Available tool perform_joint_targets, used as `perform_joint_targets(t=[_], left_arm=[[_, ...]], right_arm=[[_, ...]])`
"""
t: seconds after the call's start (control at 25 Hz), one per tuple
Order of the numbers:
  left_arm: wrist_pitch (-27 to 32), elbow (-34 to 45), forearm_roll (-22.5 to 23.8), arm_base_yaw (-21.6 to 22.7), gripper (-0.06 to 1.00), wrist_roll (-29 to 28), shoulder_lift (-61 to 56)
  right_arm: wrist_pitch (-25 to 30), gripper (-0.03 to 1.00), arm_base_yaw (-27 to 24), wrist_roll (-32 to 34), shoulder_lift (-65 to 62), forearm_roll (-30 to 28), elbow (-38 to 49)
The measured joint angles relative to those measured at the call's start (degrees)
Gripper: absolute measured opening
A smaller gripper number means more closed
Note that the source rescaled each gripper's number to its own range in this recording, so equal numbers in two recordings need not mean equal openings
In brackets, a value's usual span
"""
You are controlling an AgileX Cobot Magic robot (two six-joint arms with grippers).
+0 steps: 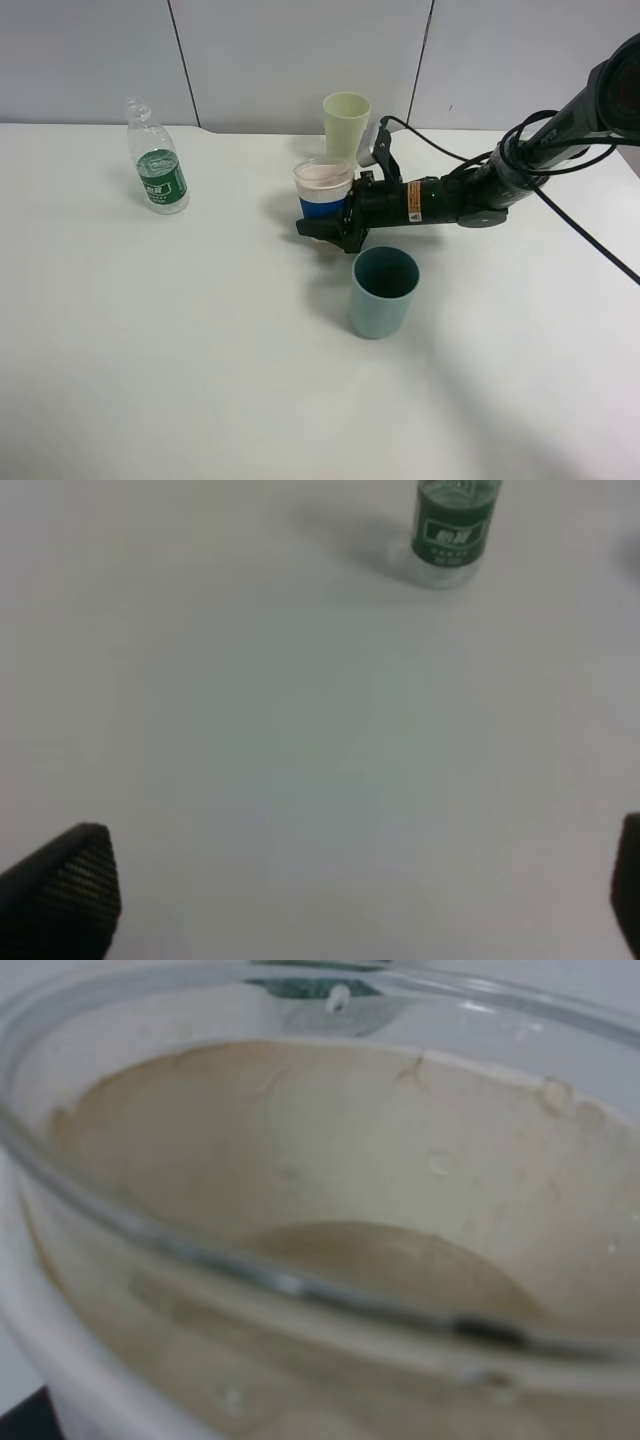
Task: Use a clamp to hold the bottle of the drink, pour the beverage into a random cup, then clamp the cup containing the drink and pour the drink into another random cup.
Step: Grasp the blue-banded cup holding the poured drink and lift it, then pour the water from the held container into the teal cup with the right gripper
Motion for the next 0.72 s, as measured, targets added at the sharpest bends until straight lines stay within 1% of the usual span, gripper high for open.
perform_joint_targets(t=[0.08,0.16,0.28,0.48,0.72], left_arm=[[0.0,0.0,0.0,0.0,1.0,0.0,0.0],[0.0,0.0,0.0,0.0,1.0,0.0,0.0],[0.0,0.0,0.0,0.0,1.0,0.0,0.0],[0.0,0.0,0.0,0.0,1.0,0.0,0.0],[0.0,0.0,0.0,0.0,1.0,0.0,0.0]], right_arm=[[0.06,0.02,0.0,3.11,-0.06,0.0,-0.01],[0.12,0.02,0.0,4.34,-0.26,-0.06,-0.01],[1.15,0.02,0.0,4.68,-1.14,-1.39,-0.01],[1.79,0.02,0.0,4.79,-5.16,-1.86,0.04],[4.8,0.02,0.0,4.79,-11.33,-4.28,0.09]])
